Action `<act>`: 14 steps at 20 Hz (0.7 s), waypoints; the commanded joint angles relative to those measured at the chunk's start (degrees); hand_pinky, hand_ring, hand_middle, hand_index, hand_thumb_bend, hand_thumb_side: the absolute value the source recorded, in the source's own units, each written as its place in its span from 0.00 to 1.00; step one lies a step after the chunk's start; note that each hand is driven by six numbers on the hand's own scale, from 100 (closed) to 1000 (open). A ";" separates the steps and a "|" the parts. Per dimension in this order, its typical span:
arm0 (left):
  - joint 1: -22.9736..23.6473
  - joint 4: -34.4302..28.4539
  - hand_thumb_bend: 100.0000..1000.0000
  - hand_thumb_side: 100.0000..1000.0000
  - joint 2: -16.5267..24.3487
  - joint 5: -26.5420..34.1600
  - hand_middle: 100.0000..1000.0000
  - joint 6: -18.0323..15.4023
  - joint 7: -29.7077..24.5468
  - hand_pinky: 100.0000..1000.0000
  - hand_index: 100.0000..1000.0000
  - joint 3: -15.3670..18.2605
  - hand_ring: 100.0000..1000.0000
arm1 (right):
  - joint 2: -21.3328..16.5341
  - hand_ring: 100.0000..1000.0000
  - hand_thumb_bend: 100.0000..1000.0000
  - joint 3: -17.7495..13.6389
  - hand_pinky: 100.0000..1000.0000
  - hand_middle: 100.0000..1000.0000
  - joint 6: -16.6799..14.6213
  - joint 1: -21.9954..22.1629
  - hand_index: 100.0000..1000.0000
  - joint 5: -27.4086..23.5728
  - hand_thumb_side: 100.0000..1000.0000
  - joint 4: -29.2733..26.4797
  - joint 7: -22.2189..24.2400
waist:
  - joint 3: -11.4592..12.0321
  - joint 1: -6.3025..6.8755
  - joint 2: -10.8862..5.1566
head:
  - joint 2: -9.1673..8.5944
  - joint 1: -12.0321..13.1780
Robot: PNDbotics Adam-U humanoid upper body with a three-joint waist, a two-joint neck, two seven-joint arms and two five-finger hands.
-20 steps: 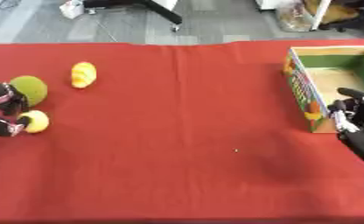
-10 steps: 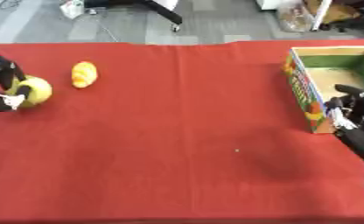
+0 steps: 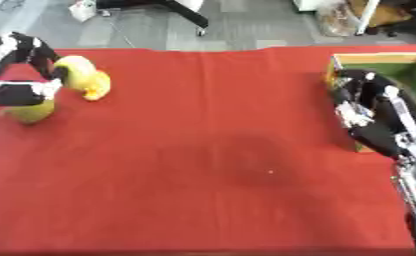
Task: Pick up the objects with one hand, pass them to the other hand, and then place them into the box on the other side of the table.
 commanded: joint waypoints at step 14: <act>-8.97 -4.75 0.00 0.00 -3.66 6.89 0.27 2.32 -8.05 0.54 0.29 -11.61 0.41 | 0.70 0.57 0.00 8.64 0.58 0.40 -3.28 -8.87 0.76 3.15 0.30 7.47 20.32 | 0.44 0.47 -0.40 | 0.31 -0.39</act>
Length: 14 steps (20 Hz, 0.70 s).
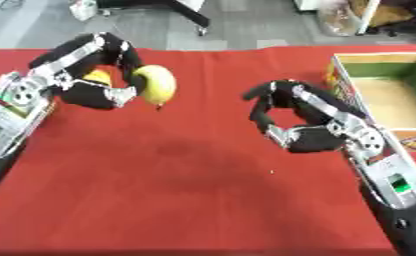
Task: Pick up the objects with one hand, pass them to the other hand, and then place them into the box on the other side of the table.
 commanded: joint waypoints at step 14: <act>-2.17 0.07 0.00 0.00 -0.37 -0.67 0.27 1.94 -2.30 0.56 0.29 -4.95 0.44 | 2.79 0.54 0.14 1.93 0.56 0.39 4.30 -2.00 0.81 24.06 0.34 1.26 -8.37 | -0.08 0.52 -0.38 | 0.31 -0.39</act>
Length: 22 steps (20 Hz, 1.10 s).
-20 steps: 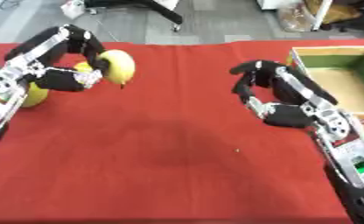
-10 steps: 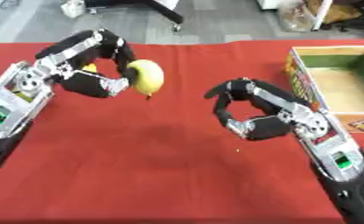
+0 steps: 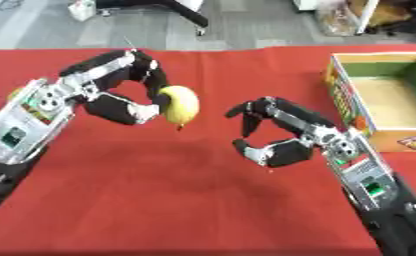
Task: Pick up the objects with one hand, pass them to the other hand, and then place them into the box on the other side of the table.
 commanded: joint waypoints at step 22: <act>-2.10 0.46 0.00 0.00 -0.87 2.38 0.27 0.61 -0.47 0.55 0.29 0.45 0.44 | 3.41 0.54 0.23 2.78 0.54 0.34 -4.18 -2.54 0.76 -29.62 0.24 8.48 -5.14 | 0.70 1.06 0.31 | 0.31 -1.74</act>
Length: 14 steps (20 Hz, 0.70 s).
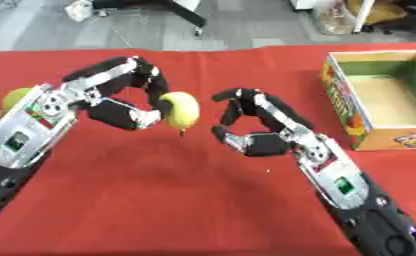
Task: Pick up the objects with one hand, pass them to the other hand, and then place them into the box on the other side of the table.
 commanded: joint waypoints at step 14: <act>-1.46 -0.43 0.00 0.00 0.54 2.63 0.27 0.78 -0.31 0.55 0.29 0.75 0.44 | 0.80 0.53 0.21 0.28 0.54 0.33 2.14 -1.93 0.74 -11.34 0.21 1.54 8.66 | 0.38 0.91 0.26 | 0.31 -0.77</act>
